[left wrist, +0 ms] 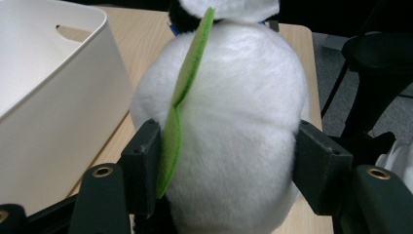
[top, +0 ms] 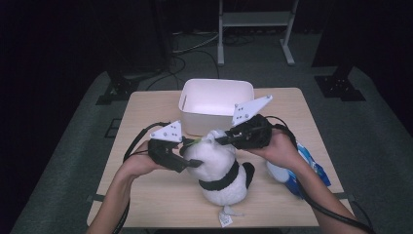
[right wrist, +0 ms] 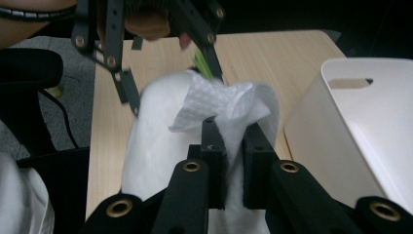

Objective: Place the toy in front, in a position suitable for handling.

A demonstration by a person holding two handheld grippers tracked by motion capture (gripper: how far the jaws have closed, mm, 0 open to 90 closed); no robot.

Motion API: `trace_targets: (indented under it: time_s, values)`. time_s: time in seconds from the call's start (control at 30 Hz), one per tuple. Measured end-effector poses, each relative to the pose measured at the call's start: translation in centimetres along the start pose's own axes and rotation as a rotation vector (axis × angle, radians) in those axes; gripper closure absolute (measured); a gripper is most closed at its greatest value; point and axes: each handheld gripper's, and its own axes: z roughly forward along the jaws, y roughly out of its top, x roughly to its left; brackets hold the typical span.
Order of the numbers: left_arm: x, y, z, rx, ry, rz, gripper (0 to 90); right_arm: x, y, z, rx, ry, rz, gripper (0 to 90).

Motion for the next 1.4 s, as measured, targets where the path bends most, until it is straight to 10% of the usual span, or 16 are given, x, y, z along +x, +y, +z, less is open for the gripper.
trace_targets:
  time_s: [0.3,0.57,0.83,1.07,1.27,1.4]
  values:
    - [0.0,0.0,1.5,-0.002,-0.043,-0.023,30.1,0.1,-1.1,0.9,0.103,0.026,0.005,82.4]
    - [0.3,-0.1,2.1,-0.013,-0.041,-0.099,14.9,0.0,-2.5,-0.2,0.117,0.012,0.025,82.4]
    - [0.9,-1.3,3.6,-0.019,-0.127,-0.161,15.2,0.0,-3.4,-1.1,0.108,0.019,0.046,82.3]
    - [1.2,-1.4,2.8,-0.104,-0.09,-0.122,35.1,-0.3,-2.7,-1.7,0.086,-0.008,0.04,82.3]
    - [1.0,-0.1,1.4,-0.008,0.029,-0.015,35.8,-0.6,-2.4,-1.0,0.088,-0.008,0.048,82.1]
    - [0.9,0.2,1.3,0.019,0.031,0.003,35.7,-0.6,-1.7,-0.4,0.082,0.0,0.032,82.2]
